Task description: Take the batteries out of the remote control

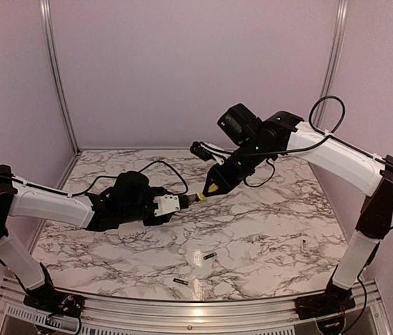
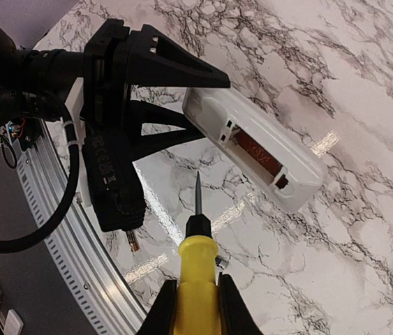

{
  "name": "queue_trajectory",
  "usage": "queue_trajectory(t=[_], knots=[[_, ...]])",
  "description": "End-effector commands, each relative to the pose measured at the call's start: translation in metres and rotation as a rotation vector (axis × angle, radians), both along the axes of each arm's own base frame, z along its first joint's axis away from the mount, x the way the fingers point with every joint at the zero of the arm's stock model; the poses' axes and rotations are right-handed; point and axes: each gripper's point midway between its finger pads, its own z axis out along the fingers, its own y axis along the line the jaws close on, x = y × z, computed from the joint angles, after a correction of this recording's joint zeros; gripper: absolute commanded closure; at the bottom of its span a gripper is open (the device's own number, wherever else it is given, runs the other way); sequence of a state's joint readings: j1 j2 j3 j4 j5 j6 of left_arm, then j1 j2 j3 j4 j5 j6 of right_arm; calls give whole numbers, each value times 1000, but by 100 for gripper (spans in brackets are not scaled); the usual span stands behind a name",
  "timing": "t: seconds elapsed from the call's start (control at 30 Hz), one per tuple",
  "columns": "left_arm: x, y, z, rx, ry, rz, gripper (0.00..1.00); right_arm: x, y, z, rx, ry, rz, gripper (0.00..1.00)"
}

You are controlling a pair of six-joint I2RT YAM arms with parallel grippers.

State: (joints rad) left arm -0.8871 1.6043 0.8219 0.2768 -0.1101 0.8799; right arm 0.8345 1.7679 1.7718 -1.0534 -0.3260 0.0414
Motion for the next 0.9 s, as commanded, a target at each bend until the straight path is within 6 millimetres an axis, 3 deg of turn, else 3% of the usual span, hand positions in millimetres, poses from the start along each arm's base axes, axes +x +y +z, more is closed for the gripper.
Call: queue_trajectory(t=[0.0, 0.2, 0.4, 0.73, 0.87], knots=[[13, 9, 13, -79, 45, 136, 100, 12, -6, 36, 88, -71, -64, 100], [12, 16, 24, -136, 108, 205, 100, 30, -16, 58, 154, -142, -143, 100], [20, 36, 33, -207, 163, 393, 100, 46, -30, 71, 209, -185, -235, 100], [22, 69, 36, -419, 293, 663, 100, 66, -34, 69, 222, -202, -334, 100], [23, 91, 24, -490, 380, 794, 100, 66, -29, 63, 236, -174, -337, 100]])
